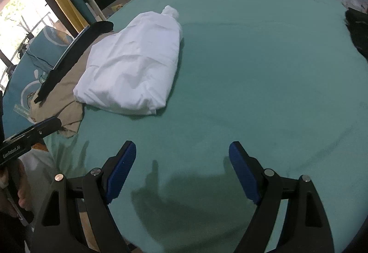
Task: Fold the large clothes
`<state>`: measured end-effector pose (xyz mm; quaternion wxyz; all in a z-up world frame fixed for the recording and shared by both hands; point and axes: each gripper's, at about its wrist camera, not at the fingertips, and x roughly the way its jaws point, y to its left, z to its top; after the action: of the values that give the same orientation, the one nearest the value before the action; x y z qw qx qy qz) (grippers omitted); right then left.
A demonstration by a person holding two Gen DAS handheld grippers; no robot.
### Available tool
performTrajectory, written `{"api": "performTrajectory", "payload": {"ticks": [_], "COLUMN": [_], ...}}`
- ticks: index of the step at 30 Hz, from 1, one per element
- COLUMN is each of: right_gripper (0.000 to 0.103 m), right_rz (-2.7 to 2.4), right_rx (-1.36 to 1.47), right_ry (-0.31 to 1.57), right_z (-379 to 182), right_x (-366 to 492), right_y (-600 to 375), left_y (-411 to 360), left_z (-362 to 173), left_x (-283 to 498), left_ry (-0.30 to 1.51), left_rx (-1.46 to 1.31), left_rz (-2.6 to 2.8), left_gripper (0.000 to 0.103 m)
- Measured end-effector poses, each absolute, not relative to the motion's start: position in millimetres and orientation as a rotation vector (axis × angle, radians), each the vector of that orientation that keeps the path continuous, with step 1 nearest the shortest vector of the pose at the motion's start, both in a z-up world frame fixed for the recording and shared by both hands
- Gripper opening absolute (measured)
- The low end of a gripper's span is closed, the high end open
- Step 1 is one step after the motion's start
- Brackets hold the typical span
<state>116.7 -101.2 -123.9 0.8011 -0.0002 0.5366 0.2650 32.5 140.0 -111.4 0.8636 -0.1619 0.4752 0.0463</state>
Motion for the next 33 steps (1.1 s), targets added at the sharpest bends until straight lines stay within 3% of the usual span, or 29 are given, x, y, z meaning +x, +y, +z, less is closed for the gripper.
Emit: {"api": "performTrajectory", "payload": {"ticks": [5, 10, 11, 13, 15, 25, 33], "right_gripper": [0.083, 0.094, 0.094, 0.095, 0.095, 0.096, 0.096], "right_rz": [0.515, 0.480, 0.472, 0.454, 0.438, 0.385, 0.353], "right_rx": [-0.018, -0.025, -0.025, -0.025, -0.028, -0.032, -0.068], "right_ry": [1.125, 1.065, 1.048, 1.013, 0.974, 0.791, 0.630], "right_z": [-103, -75, -67, -53, -38, 39, 81], "right_x": [96, 79, 76, 70, 65, 51, 30], "right_y": [-128, -162, -168, -180, -189, -222, -225], "left_y": [110, 80, 76, 64, 50, 14, 17], "left_z": [-92, -56, -50, -32, -13, 65, 88], "left_x": [21, 9, 9, 4, 1, -7, -20], "left_ry": [0.972, 0.887, 0.868, 0.813, 0.759, 0.558, 0.451], "left_rx": [-0.311, -0.242, -0.234, -0.208, -0.158, -0.145, -0.196], "left_rz": [0.058, 0.081, 0.085, 0.085, 0.072, -0.016, 0.010], "left_gripper": [0.045, 0.047, 0.052, 0.075, 0.079, 0.080, 0.080]}}
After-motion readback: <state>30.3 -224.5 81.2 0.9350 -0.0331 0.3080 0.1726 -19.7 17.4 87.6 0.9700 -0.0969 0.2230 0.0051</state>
